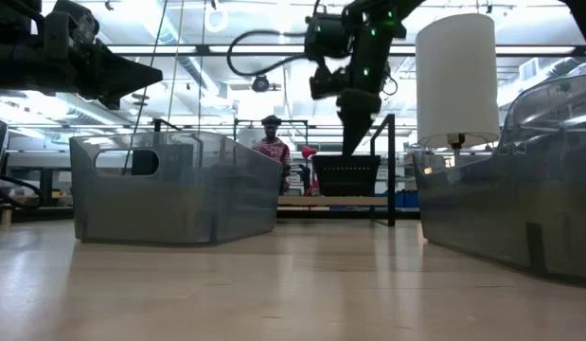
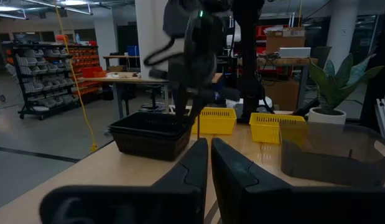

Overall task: Stack baskets on shelf by color
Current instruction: Stack the light black bin on the top of the light black bin

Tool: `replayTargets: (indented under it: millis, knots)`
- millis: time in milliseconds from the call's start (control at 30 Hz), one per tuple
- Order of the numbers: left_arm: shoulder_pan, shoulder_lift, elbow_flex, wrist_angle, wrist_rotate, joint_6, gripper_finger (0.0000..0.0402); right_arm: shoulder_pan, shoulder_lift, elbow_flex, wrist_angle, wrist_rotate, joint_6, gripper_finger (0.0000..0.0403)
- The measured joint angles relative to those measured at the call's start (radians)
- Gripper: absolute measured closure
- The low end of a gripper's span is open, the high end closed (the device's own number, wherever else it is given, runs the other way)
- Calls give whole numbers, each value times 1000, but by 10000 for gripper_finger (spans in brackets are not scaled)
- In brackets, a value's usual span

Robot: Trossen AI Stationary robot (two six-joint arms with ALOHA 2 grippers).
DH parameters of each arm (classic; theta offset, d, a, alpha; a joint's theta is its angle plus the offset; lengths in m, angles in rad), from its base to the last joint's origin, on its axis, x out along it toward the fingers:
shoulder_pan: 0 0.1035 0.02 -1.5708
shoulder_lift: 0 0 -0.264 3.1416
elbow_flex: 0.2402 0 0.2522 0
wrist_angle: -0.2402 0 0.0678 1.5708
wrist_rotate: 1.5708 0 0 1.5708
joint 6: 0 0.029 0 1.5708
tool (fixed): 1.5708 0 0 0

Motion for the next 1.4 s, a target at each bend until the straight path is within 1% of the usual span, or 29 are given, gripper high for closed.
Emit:
replayTargets:
  millis: [67,133,267,500,733,933,1067,1167,1233,1300,1400]
  knots:
    - [0,0,0,0,0,0,372,11,-1,45,-39,23,23,303]
    - [0,0,0,0,0,0,369,26,-1,92,-70,24,42,303]
    - [0,0,0,0,0,0,366,68,-2,156,-63,-9,53,302]
    - [0,0,0,0,0,0,376,155,-2,164,0,-76,71,302]
    - [0,0,0,0,0,0,369,265,0,164,55,-81,86,302]
    - [0,0,0,0,0,0,368,354,2,109,200,-82,153,302]
    - [0,0,0,0,0,0,374,409,2,41,369,-82,242,302]
    - [0,0,0,0,0,0,376,447,3,21,487,-66,325,302]
    - [0,0,0,0,0,0,375,476,15,18,545,-44,373,302]
    - [0,0,0,-1,0,0,371,507,39,22,556,-27,410,302]
    - [0,-1,0,2,0,0,367,548,97,82,571,-7,449,302]
